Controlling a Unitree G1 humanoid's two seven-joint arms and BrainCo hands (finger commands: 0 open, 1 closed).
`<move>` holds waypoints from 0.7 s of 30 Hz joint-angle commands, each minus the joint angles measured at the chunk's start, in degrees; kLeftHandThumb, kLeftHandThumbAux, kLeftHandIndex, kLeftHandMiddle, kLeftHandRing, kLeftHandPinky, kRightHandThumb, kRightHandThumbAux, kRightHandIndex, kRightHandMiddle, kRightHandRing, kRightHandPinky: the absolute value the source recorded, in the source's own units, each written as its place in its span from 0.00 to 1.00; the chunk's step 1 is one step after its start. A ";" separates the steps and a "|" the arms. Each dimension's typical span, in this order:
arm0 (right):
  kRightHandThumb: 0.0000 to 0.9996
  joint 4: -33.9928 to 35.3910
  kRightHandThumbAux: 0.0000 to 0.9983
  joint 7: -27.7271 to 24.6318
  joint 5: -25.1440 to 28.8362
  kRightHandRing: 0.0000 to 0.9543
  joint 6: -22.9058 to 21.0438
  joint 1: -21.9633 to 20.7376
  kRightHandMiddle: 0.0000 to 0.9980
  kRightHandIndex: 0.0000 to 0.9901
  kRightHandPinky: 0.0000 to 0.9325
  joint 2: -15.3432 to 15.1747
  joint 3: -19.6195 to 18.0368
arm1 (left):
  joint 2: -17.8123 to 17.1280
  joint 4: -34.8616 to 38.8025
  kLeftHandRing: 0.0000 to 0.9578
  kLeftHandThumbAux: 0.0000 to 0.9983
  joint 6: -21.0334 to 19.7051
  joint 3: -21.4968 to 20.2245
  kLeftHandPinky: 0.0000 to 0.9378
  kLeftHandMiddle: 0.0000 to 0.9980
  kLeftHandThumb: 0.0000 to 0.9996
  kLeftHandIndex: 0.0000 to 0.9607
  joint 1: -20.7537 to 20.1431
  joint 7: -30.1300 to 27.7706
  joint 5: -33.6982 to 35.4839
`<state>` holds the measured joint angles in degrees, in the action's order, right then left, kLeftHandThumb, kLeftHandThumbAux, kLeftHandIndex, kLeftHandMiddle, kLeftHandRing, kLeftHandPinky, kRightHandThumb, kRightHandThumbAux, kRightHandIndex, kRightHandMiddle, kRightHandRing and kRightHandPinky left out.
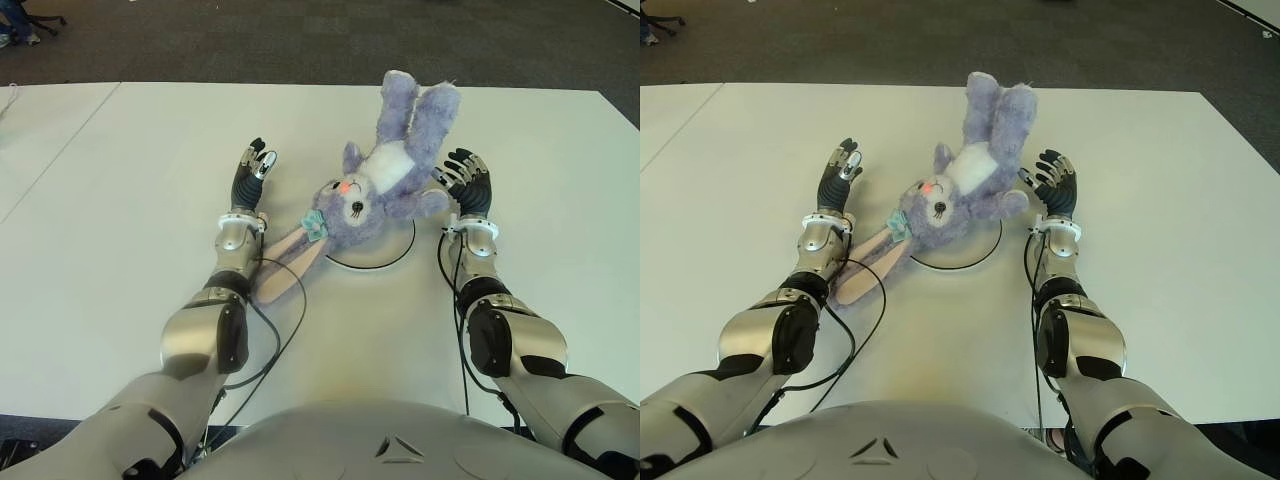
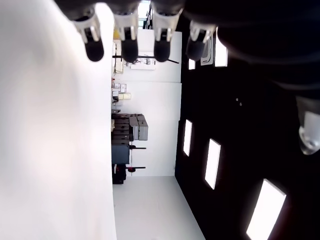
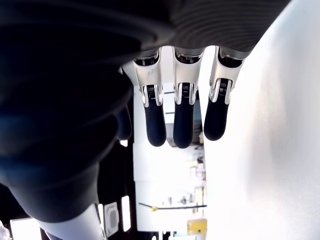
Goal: Put the doll into the plate.
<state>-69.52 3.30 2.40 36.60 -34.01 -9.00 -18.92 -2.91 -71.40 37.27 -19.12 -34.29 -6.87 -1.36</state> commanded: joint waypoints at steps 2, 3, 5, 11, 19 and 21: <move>0.14 -7.74 0.86 0.05 0.63 0.26 -7.25 11.47 0.25 0.23 0.29 4.67 -0.66 | 4.39 -5.94 0.02 0.40 -3.40 -2.11 0.04 0.02 0.00 0.00 12.48 -1.35 2.97; 0.14 -7.73 0.86 -0.02 0.65 0.26 -7.23 11.47 0.25 0.23 0.29 4.67 -0.68 | 4.39 -5.94 0.02 0.40 -3.53 -2.12 0.04 0.02 0.00 0.00 12.48 -1.28 2.94; 0.14 -7.73 0.86 -0.07 0.67 0.26 -7.22 11.46 0.25 0.23 0.28 4.68 -0.69 | 4.35 -5.95 0.03 0.40 -4.01 -2.13 0.04 0.03 0.00 0.00 12.45 -1.14 2.85; 0.15 -7.73 0.86 -0.01 0.61 0.26 -7.32 11.44 0.25 0.23 0.28 4.76 -0.65 | 3.83 -6.10 0.02 0.43 -6.86 -1.50 0.02 0.03 0.00 0.00 12.22 0.32 2.01; 0.14 -7.71 0.86 0.28 0.43 0.27 -7.12 11.53 0.26 0.23 0.31 4.92 -0.51 | 3.03 -6.28 0.01 0.46 -9.13 -0.05 0.00 0.02 0.00 0.00 11.87 2.72 0.41; 0.14 -7.70 0.86 0.37 0.42 0.28 -7.03 11.55 0.26 0.24 0.31 4.96 -0.51 | 2.95 -6.30 0.00 0.46 -9.35 0.48 0.00 0.02 0.00 0.01 11.80 3.37 -0.08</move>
<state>-69.54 3.28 2.40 36.60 -33.98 -8.97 -18.99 -2.87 -71.08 35.79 -19.30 -34.27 -5.93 -1.11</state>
